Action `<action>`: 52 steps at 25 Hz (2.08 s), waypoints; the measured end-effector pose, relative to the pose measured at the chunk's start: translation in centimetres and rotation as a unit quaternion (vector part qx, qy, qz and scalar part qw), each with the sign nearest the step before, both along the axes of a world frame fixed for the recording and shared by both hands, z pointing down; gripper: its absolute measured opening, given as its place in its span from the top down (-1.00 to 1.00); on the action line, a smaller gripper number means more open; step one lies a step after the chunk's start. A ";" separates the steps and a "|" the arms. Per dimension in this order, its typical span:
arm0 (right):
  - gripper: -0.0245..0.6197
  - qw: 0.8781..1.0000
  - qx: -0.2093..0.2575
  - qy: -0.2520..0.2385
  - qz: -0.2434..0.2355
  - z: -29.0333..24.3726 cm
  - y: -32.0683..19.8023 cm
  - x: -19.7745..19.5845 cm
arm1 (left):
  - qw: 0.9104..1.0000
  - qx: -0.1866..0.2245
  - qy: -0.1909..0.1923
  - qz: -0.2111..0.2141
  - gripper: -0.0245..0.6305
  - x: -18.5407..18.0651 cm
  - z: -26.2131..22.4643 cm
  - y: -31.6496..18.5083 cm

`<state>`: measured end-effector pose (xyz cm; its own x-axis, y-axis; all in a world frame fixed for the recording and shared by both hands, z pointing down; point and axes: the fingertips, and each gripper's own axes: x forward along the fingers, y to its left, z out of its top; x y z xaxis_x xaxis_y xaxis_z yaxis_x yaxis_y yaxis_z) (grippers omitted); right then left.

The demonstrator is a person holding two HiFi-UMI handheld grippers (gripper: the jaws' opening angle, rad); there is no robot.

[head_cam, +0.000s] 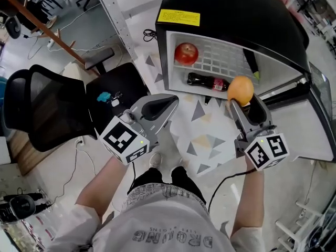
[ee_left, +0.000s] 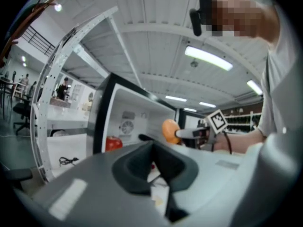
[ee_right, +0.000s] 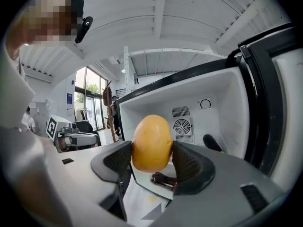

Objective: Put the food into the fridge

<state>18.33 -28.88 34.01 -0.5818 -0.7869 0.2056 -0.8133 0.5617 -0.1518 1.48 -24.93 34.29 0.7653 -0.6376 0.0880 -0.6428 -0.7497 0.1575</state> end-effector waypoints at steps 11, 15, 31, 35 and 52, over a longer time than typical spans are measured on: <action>0.10 0.998 0.022 0.045 -0.030 0.0 -6.5 1.5 | 0.999 0.006 0.001 -0.037 0.90 1.7 0.4 -2.9; 0.10 0.996 0.033 0.075 -0.034 0.3 -8.4 1.3 | 0.999 0.008 0.005 -0.043 0.90 1.7 0.8 -3.6; 0.10 0.973 0.079 0.213 -0.039 3.9 -14.5 -1.2 | 0.998 0.013 0.021 -0.049 0.90 1.5 4.0 -4.8; 0.10 0.962 0.095 0.252 -0.037 4.4 -16.0 -1.3 | 0.998 0.018 0.021 -0.051 0.90 1.7 4.8 -5.4; 0.10 0.903 0.153 0.400 -0.035 7.3 -21.1 -1.4 | 0.997 0.028 0.014 -0.066 0.90 1.7 7.5 -6.2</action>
